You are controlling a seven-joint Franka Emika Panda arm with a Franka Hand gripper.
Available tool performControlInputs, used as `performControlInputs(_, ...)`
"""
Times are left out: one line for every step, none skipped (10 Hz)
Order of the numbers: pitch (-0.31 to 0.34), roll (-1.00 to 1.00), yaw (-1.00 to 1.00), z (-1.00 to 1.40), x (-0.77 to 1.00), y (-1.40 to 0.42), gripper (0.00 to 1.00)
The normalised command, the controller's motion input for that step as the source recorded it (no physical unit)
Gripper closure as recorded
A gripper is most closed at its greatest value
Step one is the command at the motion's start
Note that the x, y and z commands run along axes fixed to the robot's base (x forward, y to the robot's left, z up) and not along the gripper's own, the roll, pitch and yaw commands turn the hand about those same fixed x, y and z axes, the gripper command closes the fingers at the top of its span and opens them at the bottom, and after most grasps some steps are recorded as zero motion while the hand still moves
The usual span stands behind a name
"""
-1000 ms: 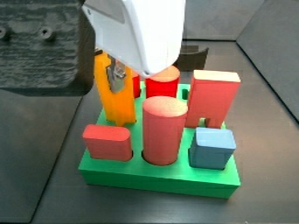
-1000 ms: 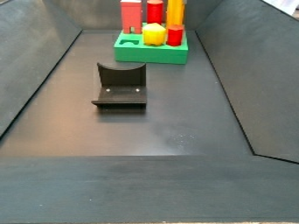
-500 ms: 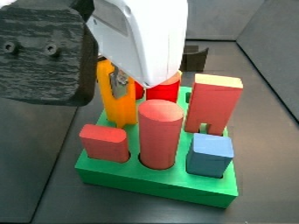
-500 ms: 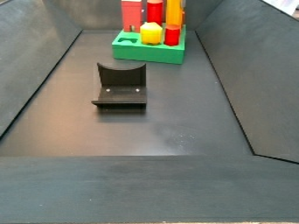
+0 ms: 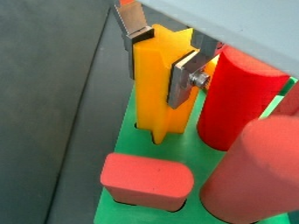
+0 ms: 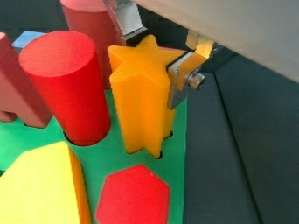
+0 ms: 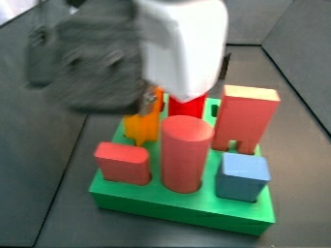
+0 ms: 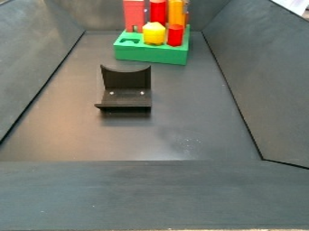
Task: Pick up the star object. Move up. Place the star object on the fixture. Regrasp the star object. Move to above the board. Insert the star object.
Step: Insert the star object.
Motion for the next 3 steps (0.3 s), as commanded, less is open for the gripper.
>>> performControlInputs(0.299,-0.28,0.15,-0.33,0.37,0.24,1.00)
performControlInputs(0.009,0.00,0.00,0.00,0.01,0.00,1.00)
performControlInputs(0.000,0.00,0.00,0.00,0.00,0.00,1.00)
